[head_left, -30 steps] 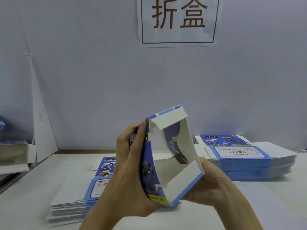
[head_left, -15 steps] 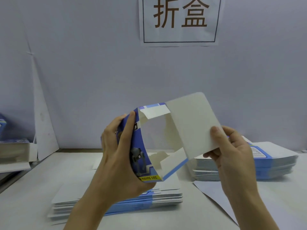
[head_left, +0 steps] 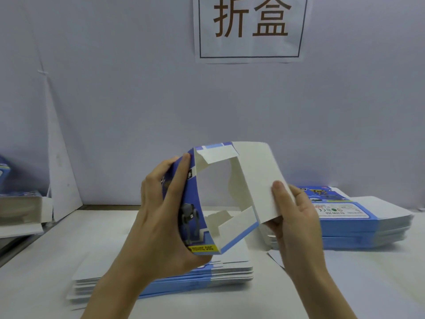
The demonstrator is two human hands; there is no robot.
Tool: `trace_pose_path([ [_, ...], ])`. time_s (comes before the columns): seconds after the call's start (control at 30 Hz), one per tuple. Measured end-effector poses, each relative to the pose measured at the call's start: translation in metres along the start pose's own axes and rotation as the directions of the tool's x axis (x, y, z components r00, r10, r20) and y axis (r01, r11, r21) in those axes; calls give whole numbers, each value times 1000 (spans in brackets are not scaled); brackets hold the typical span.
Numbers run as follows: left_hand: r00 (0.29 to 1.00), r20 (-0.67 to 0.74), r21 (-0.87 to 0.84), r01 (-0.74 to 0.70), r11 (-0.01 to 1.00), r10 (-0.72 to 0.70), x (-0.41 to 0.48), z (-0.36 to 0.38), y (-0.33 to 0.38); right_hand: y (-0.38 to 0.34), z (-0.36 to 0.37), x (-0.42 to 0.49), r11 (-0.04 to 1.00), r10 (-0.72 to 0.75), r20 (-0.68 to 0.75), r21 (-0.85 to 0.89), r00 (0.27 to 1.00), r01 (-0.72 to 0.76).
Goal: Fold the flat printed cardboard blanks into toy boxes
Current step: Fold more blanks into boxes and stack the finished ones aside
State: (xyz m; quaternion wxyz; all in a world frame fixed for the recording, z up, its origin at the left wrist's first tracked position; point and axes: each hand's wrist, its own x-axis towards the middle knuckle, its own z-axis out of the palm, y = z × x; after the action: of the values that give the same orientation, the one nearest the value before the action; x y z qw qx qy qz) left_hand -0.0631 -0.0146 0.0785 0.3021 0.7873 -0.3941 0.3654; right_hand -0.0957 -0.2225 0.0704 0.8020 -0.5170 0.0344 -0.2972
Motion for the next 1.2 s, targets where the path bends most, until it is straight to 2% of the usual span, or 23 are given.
trace_pose_path([
  [0.1, 1000, -1, 44, 7, 999, -7, -1, 3, 2, -14, -8, 1, 973, -201, -61, -130, 978, 192],
  [0.2, 999, -6, 59, 42, 997, -42, -1, 5, 6, -15, -12, 2, 915, -378, -65, -181, 924, 361],
  [0.33, 998, 3, 69, 66, 995, -66, -2, 5, 7, -10, -6, -3, 847, -505, -60, -224, 861, 482],
  [0.43, 996, 25, 61, 84, 995, -85, -2, 7, 10, -7, -3, -7, 712, -644, -12, -376, 765, 594],
  [0.47, 996, 30, 67, 82, 994, -84, -2, 8, 11, -8, -4, -7, 700, -658, -17, -384, 753, 603],
  [0.53, 995, 40, 82, 88, 993, -92, -2, 10, 12, -12, -4, -6, 781, -589, -44, -288, 807, 554],
  [0.6, 994, 35, 100, 102, 990, -106, -3, 10, 11, -20, -2, -5, 927, -374, -17, -32, 927, 373],
  [0.63, 994, 29, 111, 104, 988, -108, -3, 9, 10, -24, -2, -4, 962, -258, 38, 106, 965, 253],
  [0.7, 994, 23, 131, 100, 986, -103, -3, 9, 9, -28, -3, -3, 961, -108, 156, 270, 982, 63],
  [0.8, 995, 14, 152, 93, 984, -97, -3, 9, 11, -29, -3, -4, 945, 43, 316, 296, 948, -141],
  [0.87, 996, 11, 171, 84, 982, -88, -1, 9, 13, -26, 0, -8, 951, 101, 376, 236, 921, -200],
  [1.0, 992, 33, 165, 116, 979, -123, -1, 8, 10, -15, 3, -5, 997, 53, 205, 40, 977, -63],
  [1.1, 978, 129, 128, 144, 981, -161, -4, 10, 3, -10, 1, -2, 984, 117, 104, 120, 988, -129],
  [1.2, 956, 244, 94, 146, 985, -165, -8, 9, -8, -8, -2, 4, 952, 216, 85, 204, 973, -229],
])
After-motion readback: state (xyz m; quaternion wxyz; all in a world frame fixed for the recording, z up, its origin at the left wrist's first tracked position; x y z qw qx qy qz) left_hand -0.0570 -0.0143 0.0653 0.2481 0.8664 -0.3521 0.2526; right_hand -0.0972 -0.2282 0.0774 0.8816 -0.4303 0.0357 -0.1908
